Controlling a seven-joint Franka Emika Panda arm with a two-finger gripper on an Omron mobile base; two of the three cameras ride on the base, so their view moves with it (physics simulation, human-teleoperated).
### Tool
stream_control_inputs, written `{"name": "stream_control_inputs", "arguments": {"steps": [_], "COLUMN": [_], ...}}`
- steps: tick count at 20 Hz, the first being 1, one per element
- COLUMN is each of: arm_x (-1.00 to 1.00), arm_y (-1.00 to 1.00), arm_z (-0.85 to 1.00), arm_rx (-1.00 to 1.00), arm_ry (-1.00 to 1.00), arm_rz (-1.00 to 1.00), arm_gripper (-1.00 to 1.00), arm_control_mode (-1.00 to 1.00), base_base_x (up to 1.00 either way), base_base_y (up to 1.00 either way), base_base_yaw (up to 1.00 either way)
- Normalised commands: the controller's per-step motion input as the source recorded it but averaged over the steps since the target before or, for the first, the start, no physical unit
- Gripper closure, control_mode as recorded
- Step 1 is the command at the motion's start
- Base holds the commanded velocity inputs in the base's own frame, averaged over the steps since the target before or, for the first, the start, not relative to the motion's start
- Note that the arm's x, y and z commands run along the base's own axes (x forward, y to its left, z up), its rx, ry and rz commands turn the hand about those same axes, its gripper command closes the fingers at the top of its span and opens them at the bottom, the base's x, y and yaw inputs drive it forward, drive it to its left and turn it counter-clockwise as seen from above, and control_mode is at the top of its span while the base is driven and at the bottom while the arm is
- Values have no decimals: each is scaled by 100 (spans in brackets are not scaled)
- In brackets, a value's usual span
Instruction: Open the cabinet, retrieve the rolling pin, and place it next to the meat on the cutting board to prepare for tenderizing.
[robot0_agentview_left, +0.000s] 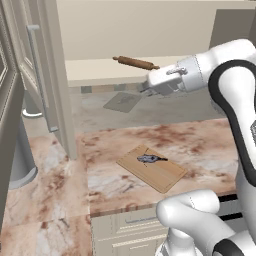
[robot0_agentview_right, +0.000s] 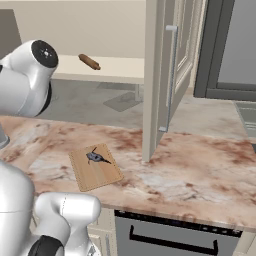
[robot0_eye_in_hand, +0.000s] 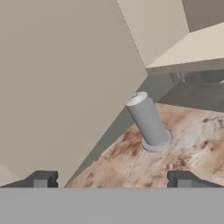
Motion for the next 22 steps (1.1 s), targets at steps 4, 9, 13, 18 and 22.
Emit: {"name": "stream_control_inputs", "arguments": {"steps": [4,9,13,18,22], "arm_x": [12,23,33,55,60], "arm_y": [-55,-50,-49,-45,-37], "arm_z": [5,0,0,1,2], "arm_rx": [-9,-9,-8,-8,-9], "arm_ry": [-2,-4,-5,-4,-6], "arm_rz": [-15,-13,-10,-7,-3], "arm_gripper": [-100,-100,-100,-100,-100], "arm_control_mode": [-100,-100,-100,-100,-100], "base_base_x": [0,0,0,0,0], "base_base_y": [0,0,0,0,0], "base_base_yaw": [0,0,0,0,0]}}
